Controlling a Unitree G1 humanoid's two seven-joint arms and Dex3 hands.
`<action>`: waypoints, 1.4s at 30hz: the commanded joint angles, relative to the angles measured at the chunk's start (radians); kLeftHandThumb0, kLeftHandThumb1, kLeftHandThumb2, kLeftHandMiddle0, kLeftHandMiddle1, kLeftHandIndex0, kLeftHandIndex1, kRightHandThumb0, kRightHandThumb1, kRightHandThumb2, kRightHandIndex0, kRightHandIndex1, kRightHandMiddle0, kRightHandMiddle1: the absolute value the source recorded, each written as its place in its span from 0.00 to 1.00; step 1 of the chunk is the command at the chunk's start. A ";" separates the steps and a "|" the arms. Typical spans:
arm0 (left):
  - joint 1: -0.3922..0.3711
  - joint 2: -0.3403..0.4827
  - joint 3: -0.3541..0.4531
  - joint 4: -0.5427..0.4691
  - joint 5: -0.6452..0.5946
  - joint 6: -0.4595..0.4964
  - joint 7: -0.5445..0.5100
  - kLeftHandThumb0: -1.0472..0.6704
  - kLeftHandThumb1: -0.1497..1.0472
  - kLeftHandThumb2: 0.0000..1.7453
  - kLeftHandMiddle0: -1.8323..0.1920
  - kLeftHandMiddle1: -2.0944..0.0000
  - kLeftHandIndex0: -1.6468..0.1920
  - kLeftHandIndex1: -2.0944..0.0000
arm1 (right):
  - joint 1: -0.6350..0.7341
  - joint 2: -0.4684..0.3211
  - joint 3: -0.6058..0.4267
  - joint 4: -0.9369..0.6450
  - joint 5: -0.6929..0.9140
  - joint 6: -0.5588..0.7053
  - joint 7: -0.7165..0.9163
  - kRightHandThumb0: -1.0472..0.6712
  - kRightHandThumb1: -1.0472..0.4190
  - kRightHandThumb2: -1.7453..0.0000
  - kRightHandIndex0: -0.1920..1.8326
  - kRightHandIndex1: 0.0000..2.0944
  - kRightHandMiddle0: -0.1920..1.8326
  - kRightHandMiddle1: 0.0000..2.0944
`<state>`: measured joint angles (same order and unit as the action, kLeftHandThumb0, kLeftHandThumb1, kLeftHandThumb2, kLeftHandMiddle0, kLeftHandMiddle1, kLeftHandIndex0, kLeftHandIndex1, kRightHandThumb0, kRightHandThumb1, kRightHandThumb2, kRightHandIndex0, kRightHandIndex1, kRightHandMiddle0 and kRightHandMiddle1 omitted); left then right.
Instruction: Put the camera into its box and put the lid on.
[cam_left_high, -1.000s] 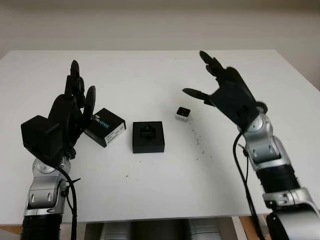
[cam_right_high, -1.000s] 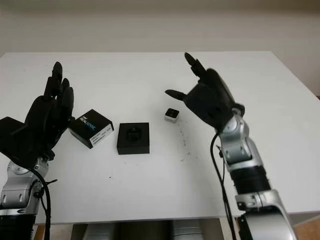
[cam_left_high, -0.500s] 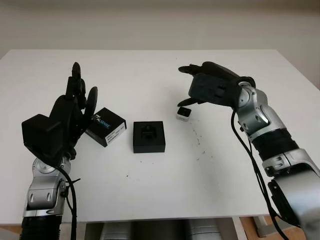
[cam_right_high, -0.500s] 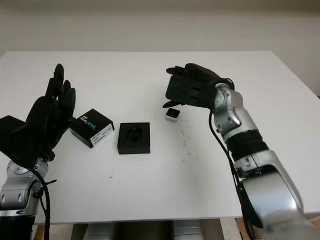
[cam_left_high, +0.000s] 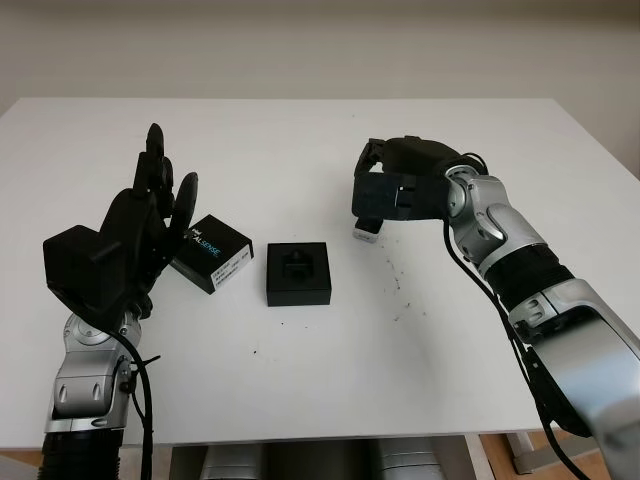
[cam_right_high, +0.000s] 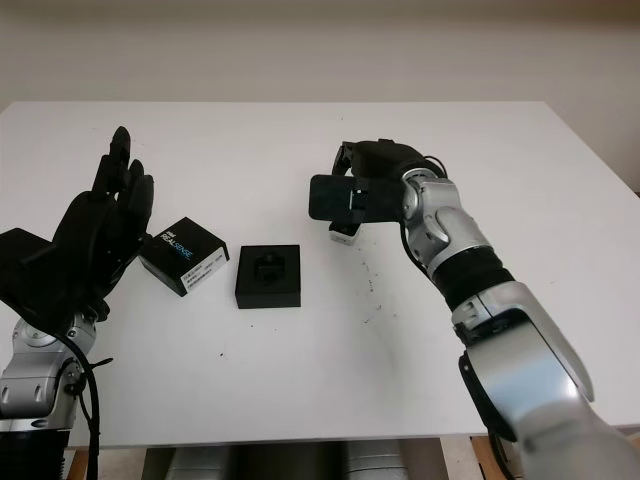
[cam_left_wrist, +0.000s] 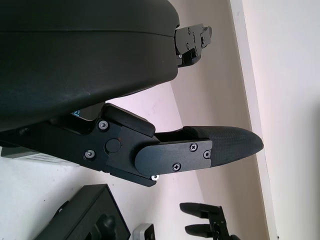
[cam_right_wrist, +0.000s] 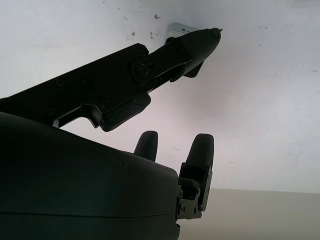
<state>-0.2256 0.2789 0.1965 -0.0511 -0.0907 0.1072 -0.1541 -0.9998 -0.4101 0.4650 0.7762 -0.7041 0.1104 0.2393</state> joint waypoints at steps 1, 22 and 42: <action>-0.017 0.004 -0.003 -0.011 0.003 -0.013 0.004 0.13 1.00 0.31 1.00 1.00 1.00 1.00 | -0.007 -0.004 0.015 0.007 -0.017 0.002 0.003 0.20 0.12 0.97 0.00 0.89 0.00 0.65; -0.007 0.004 -0.005 -0.018 0.024 -0.003 0.026 0.13 1.00 0.29 1.00 1.00 1.00 1.00 | 0.134 -0.036 0.114 -0.103 -0.213 -0.008 -0.136 0.16 0.11 0.97 0.00 0.81 0.04 0.58; -0.005 0.007 -0.005 -0.002 0.035 -0.022 0.016 0.10 1.00 0.29 1.00 1.00 1.00 1.00 | 0.194 -0.012 0.108 -0.143 -0.251 0.080 -0.200 0.16 0.10 0.97 0.00 0.84 0.08 0.55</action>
<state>-0.2255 0.2788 0.1959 -0.0523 -0.0568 0.0971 -0.1350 -0.8118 -0.4279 0.5773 0.6252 -0.9524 0.1820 0.0494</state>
